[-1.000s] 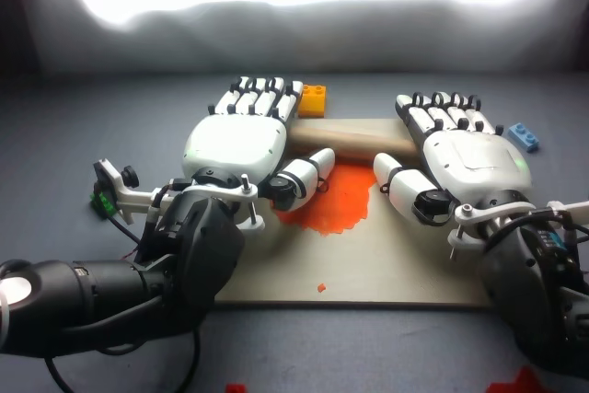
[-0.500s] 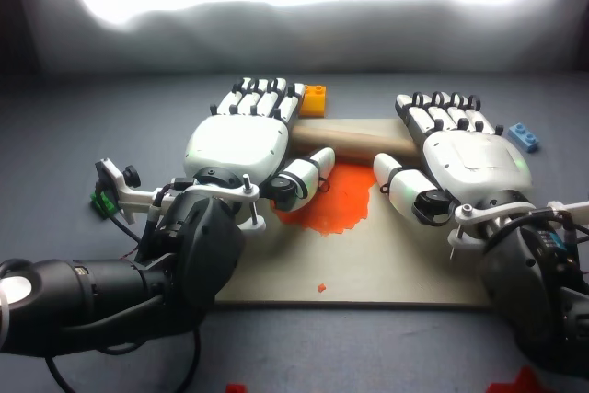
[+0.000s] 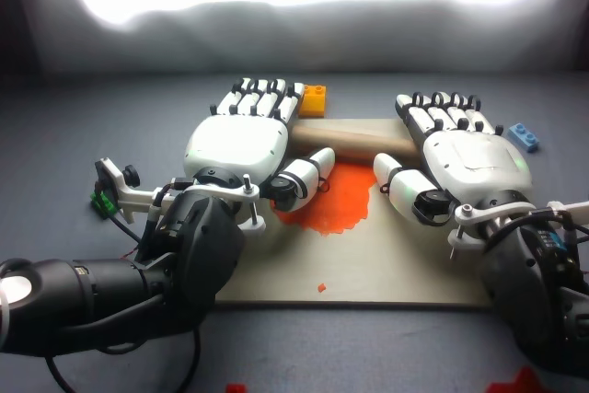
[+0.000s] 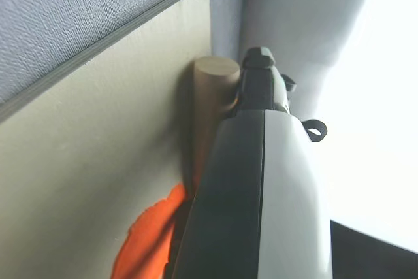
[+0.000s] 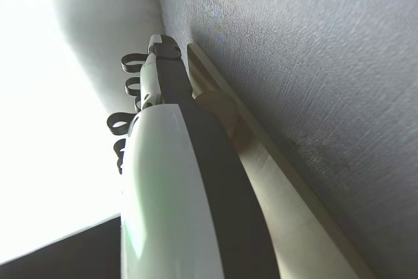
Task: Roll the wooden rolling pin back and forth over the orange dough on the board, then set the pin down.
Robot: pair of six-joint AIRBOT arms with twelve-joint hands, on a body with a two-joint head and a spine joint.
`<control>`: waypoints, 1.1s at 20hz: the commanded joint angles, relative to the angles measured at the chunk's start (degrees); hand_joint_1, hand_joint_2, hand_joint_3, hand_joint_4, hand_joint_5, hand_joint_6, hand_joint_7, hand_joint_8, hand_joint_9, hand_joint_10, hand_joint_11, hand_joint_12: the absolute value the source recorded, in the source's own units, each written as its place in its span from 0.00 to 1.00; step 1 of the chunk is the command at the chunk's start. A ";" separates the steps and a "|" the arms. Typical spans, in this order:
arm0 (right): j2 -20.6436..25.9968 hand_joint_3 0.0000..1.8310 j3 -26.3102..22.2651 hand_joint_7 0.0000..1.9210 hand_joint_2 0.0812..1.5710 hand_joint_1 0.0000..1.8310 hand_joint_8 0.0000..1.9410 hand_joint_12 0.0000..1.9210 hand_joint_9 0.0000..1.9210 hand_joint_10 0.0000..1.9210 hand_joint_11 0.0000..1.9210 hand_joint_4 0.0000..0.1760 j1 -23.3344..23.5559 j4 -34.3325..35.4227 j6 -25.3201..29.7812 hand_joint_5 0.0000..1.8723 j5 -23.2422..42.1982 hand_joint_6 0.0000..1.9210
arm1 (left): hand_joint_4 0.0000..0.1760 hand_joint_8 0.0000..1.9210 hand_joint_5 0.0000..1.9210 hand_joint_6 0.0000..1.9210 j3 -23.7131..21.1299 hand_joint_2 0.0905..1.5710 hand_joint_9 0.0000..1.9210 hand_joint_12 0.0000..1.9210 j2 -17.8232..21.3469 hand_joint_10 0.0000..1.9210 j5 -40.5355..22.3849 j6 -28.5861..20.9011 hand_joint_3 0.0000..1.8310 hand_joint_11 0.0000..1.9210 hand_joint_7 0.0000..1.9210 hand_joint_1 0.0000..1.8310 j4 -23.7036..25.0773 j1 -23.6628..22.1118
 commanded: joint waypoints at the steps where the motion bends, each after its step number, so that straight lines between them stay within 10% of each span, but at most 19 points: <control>1: 0.17 0.00 0.21 0.04 0.96 0.00 0.00 0.00 0.00 0.00 0.00 0.00 0.44 -3.26 0.34 0.05 4.64 0.00 | 0.00 0.00 0.01 0.00 0.12 0.91 0.00 0.00 0.02 0.00 -3.87 0.68 0.00 0.00 0.00 0.00 1.92 -0.36; 22: 0.17 0.00 -0.06 0.11 0.97 0.00 0.00 0.09 0.07 0.01 0.00 0.00 0.22 -3.32 -0.02 0.12 4.91 0.01 | 0.00 0.01 0.05 0.01 -0.53 0.92 0.03 0.00 0.48 0.01 -3.59 0.70 0.00 0.00 0.06 0.00 1.94 -0.67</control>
